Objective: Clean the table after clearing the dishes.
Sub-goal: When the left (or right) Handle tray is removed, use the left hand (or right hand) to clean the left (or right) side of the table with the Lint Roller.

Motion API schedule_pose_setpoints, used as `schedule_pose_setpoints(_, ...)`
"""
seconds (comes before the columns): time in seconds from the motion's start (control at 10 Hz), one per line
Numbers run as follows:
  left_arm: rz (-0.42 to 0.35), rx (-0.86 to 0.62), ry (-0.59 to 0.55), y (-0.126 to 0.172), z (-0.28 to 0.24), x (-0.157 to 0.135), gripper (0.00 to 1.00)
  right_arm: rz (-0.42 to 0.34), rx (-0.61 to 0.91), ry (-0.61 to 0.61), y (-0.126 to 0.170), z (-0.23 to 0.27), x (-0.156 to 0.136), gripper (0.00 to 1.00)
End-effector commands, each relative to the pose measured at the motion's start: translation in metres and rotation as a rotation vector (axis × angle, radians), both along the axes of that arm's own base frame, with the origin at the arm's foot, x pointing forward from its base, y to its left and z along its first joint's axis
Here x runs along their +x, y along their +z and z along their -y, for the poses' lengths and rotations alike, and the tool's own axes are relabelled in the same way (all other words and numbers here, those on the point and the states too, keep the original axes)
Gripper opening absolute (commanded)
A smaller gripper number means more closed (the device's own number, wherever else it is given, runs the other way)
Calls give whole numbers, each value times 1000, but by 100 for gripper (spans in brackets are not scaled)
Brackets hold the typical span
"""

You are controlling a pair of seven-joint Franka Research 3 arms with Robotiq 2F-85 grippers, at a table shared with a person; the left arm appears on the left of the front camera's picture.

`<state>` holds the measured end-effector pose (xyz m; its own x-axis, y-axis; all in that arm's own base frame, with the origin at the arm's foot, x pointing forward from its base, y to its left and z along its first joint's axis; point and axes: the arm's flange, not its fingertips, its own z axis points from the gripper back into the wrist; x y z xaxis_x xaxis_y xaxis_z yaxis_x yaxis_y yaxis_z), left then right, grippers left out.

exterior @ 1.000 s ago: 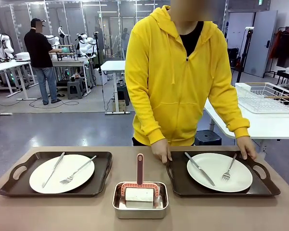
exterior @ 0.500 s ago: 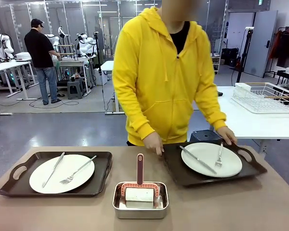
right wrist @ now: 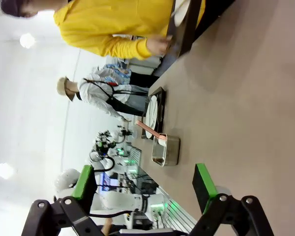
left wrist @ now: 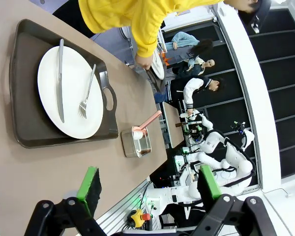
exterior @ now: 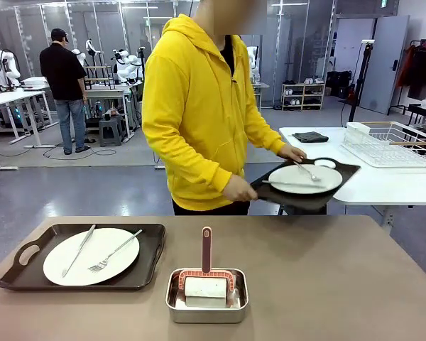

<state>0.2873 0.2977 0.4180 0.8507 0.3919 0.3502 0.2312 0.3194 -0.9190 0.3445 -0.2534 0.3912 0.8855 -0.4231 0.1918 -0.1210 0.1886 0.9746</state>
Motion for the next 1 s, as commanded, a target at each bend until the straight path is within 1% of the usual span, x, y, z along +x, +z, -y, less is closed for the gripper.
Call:
schedule_pose_setpoints(0.0, 6, 1, -2, 1, -2, -1, 100, 18, -143, 91, 39, -55, 22, 100)
schedule_pose_setpoints(0.1, 6, 1, -2, 1, -2, -1, 100, 4, -211, 147, 51, -88, 39, 100)
schedule_pose_setpoints(0.2, 6, 1, -2, 1, -2, -1, 100, 6, -270, 203, 62, -124, 54, 100)
schedule_pose_setpoints(0.4, 6, 1, -2, 1, -2, -1, 100, 24, -403, 331, 85, -206, 85, 100)
schedule_pose_setpoints(0.5, 6, 1, -2, 1, -2, -1, 100, 39, -500, 393, 96, -251, 95, 100)
schedule_pose_setpoints(0.7, 6, 1, -2, 1, -2, -1, 100, 95, -716, 545, 111, -337, 103, 100)
schedule_pose_setpoints(0.8, 6, 1, -2, 1, -2, -1, 100, 131, -814, 637, 113, -385, 105, 100)
schedule_pose_setpoints(0.9, 6, 1, -2, 1, -2, -1, 100, 161, -870, 720, 113, -423, 103, 100)
